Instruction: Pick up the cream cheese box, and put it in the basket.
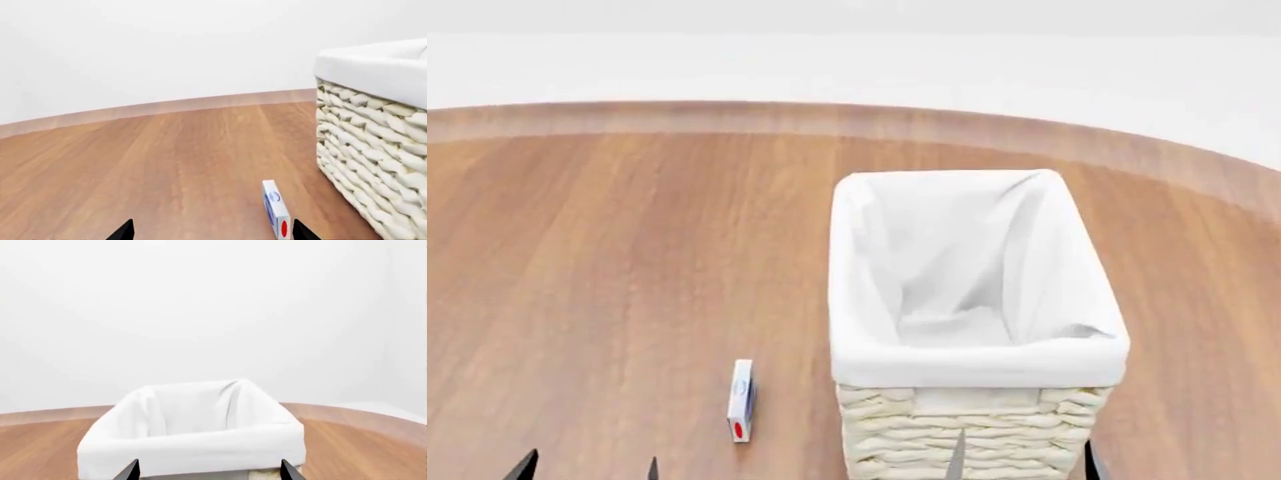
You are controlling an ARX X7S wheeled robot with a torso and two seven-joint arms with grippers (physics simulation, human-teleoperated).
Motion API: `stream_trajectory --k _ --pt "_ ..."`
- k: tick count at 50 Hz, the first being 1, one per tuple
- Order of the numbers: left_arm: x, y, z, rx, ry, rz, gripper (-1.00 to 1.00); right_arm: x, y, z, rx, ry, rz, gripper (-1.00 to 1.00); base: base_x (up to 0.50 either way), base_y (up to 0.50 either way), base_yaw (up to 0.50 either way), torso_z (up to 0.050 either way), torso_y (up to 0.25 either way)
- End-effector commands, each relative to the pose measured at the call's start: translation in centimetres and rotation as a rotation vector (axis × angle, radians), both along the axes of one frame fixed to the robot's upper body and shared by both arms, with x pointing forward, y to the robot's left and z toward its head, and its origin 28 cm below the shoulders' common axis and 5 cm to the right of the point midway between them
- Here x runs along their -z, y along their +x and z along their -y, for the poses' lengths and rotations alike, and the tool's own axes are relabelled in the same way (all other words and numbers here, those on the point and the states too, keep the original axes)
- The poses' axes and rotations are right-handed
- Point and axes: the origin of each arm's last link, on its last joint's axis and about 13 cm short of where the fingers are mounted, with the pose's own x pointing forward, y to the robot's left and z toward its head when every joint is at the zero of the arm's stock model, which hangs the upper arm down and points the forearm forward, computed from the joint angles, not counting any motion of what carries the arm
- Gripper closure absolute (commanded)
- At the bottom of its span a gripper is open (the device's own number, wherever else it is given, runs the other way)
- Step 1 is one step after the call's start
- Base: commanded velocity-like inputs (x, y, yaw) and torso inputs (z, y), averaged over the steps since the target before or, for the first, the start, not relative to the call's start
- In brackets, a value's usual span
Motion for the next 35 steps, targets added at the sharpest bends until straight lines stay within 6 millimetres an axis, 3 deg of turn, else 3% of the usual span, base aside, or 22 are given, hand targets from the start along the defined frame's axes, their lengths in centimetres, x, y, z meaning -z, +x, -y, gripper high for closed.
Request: stream_trajectory --k 1,35 --pt "-0.05 0.05 0.03 -0.005 -0.017 0.004 -1.00 0.03 0.07 0.02 0.005 0.002 -0.002 -1.00 0.00 0.00 0.00 0.000 0.000" --pt "-0.29 0.53 -0.04 -0.024 -0.020 -0.009 -1.00 0.18 0.13 -0.05 -0.001 0.001 -0.004 -1.00 0.00 0.00 0.00 0.000 0.000"
